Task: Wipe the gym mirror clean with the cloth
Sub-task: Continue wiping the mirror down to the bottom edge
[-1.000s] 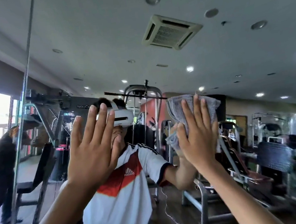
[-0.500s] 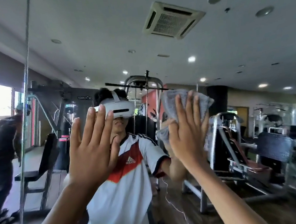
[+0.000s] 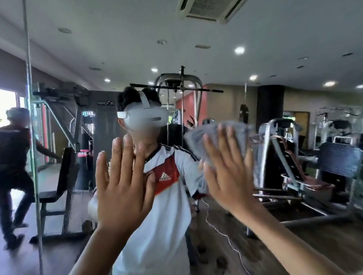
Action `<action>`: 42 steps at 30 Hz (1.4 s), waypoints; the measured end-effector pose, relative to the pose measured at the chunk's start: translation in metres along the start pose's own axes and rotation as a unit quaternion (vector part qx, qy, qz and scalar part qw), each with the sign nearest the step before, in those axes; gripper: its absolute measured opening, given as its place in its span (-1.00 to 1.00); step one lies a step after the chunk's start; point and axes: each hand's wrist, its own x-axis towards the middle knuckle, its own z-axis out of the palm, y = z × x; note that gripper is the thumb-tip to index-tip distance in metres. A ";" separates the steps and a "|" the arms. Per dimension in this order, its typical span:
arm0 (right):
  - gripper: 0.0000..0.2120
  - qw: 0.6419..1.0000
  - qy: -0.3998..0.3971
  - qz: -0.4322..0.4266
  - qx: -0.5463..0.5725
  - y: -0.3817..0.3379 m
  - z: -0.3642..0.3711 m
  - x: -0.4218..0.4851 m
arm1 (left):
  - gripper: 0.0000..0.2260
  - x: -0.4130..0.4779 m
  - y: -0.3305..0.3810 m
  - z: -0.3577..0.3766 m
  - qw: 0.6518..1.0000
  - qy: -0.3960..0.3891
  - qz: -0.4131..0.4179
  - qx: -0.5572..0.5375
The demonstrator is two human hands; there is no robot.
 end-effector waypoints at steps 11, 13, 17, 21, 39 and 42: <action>-0.47 0.988 0.060 0.143 0.008 0.004 0.001 -0.007 | -0.47 -0.020 0.005 0.004 1.000 0.000 0.006 0.001; -0.44 0.998 0.031 0.059 0.013 -0.024 0.009 -0.032 | -0.47 -0.030 0.005 0.004 1.000 0.003 0.006 -0.008; -0.40 0.977 -0.059 -0.201 -0.043 0.007 0.006 -0.109 | -0.49 -0.054 0.005 0.004 1.000 -0.009 0.029 -0.008; -0.45 0.998 -0.026 -0.058 -0.022 0.030 -0.002 -0.093 | -0.47 -0.059 0.009 0.006 1.000 -0.012 0.015 0.006; -0.47 0.983 0.042 0.178 0.029 -0.046 0.014 -0.058 | -0.49 -0.099 0.016 0.004 1.000 -0.006 -0.020 -0.003; -0.48 0.999 -0.022 0.019 0.042 -0.065 0.019 -0.103 | -0.49 -0.100 0.012 0.003 1.000 -0.006 -0.009 -0.016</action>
